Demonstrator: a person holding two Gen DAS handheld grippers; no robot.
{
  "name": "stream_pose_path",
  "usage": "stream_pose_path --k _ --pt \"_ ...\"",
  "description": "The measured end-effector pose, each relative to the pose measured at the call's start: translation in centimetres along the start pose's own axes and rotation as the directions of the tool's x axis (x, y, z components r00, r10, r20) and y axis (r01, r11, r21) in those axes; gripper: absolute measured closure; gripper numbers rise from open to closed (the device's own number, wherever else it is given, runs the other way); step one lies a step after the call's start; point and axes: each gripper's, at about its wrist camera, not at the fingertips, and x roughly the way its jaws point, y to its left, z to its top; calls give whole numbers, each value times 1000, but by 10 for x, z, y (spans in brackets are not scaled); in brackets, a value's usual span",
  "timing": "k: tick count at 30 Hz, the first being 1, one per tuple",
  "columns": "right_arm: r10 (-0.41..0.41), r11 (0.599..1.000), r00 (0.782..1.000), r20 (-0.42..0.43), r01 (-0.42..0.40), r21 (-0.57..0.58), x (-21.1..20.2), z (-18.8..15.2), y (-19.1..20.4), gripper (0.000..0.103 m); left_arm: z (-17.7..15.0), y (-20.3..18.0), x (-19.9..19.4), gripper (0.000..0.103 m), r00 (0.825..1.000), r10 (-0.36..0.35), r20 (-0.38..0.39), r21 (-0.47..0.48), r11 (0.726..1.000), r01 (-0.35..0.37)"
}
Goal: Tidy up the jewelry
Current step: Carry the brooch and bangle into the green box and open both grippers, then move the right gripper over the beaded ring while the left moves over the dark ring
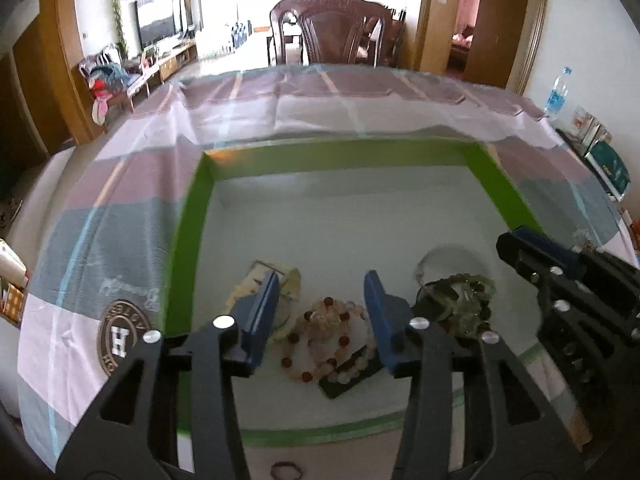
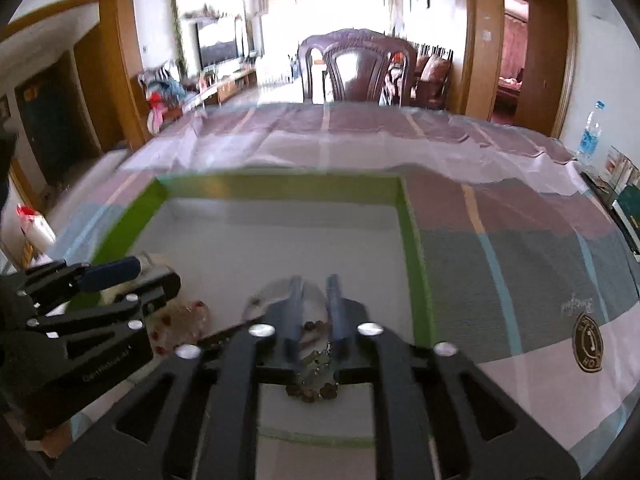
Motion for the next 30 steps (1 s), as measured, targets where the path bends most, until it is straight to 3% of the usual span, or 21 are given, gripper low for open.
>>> stream_pose_path --k 2,4,8,12,16,21,28,30 --pt "8 1000 999 46 -7 -4 -27 0 -2 65 -5 4 -19 56 999 1 33 0 1000 -1" --pt "23 999 998 59 -22 -24 -47 -6 -3 65 -15 11 -40 54 998 7 61 -12 1000 -6" --pt "54 997 999 10 -53 -64 -71 -36 -6 65 -54 35 -73 54 995 49 92 -66 997 -43" --pt "84 990 987 -137 -99 -101 -51 -70 3 65 -88 49 -75 55 998 51 41 -89 995 -47" --pt "102 981 971 -215 -134 -140 -30 -87 29 65 -110 45 -64 55 999 33 -19 -61 998 -34" --pt "123 968 959 -254 -172 -181 -18 -94 58 64 -125 39 -50 54 998 15 -63 -53 998 -18" --pt "87 965 957 -278 -151 -214 -2 -102 71 65 -133 40 -46 54 997 -4 -79 -47 999 0" --pt "94 966 955 -283 -156 -205 -2 -103 70 78 -133 38 -43 54 996 -2 -85 -51 999 -2"
